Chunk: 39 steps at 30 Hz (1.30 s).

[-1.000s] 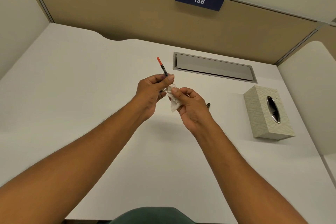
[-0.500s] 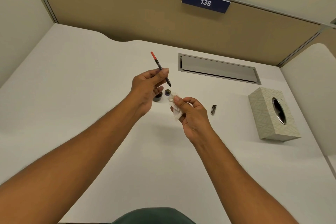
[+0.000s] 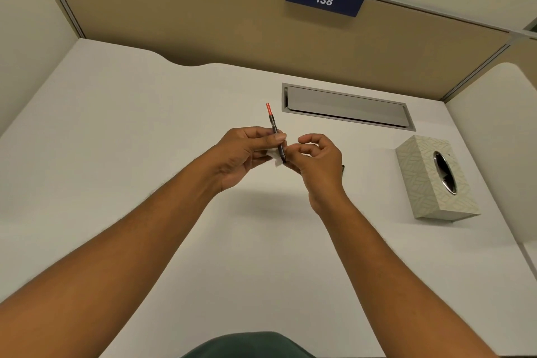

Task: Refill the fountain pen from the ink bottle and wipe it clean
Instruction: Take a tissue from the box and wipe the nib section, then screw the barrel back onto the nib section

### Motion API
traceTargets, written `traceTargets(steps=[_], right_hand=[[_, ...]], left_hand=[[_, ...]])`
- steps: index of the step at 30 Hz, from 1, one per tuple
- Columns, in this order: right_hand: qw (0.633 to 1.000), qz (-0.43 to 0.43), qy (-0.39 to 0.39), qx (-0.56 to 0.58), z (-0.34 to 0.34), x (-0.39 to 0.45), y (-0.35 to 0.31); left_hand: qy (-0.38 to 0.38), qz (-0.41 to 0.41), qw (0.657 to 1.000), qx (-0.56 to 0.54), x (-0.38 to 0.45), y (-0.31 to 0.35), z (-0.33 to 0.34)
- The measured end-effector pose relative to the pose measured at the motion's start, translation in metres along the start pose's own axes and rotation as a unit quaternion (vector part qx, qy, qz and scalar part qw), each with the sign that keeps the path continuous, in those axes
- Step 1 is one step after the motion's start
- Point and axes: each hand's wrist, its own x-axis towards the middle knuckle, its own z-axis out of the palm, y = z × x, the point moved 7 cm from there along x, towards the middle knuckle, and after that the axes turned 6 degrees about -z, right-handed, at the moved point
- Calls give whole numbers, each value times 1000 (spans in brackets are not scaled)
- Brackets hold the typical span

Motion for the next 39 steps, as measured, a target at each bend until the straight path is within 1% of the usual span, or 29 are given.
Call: traceTargets(steps=[3,5,7,9,11,13,15,19,20,22,24,26,28,30,32,34,36,39], right_hand=[[999,-7,-33,-8,3,1,4],[997,9,-70,22,5,2,8],[995,29,-90,32,0,6,15],[996,36,-74,-14,-16,14,27],[990,11,-38,-133,-44,26,45],[959,-12,-19,-282,-74,38,71],[922,-1,-37,-385,-98,45,100],[850,25,-103,-517,-114,48,149],[837,18,-105,-536,-114,48,153],[828,-17,-92,-553,-111,50,156],[830,-41,-87,-549,-108,52,155],[845,-49,-84,-525,-105,51,153],[890,-58,-75,-446,-101,49,142],[931,-81,-71,-348,-94,47,116],[949,-109,-81,-286,-86,47,84],[951,-132,-96,-263,-80,50,50],[945,-162,-110,-262,-77,53,18],[920,-219,-146,-292,-68,59,-15]], left_hand=[[19,4,1000,4,3,-4,-5],[32,2,999,-7,5,-6,-9],[39,2,999,-18,6,-7,-12],[33,4,999,-13,7,-9,-10],[24,5,1000,0,8,-10,-7],[16,4,1000,16,9,-12,-4],[12,6,999,38,10,-13,-1],[13,6,997,82,12,-16,4],[15,5,996,89,13,-18,4],[21,2,995,100,14,-21,3],[33,-1,992,121,14,-23,0],[40,2,989,143,14,-24,-4],[35,6,987,154,13,-25,-8],[33,7,986,164,12,-25,-13],[37,6,985,171,11,-25,-19],[37,8,984,174,11,-24,-23],[34,12,984,175,11,-23,-24],[26,17,982,187,11,-22,-23]])
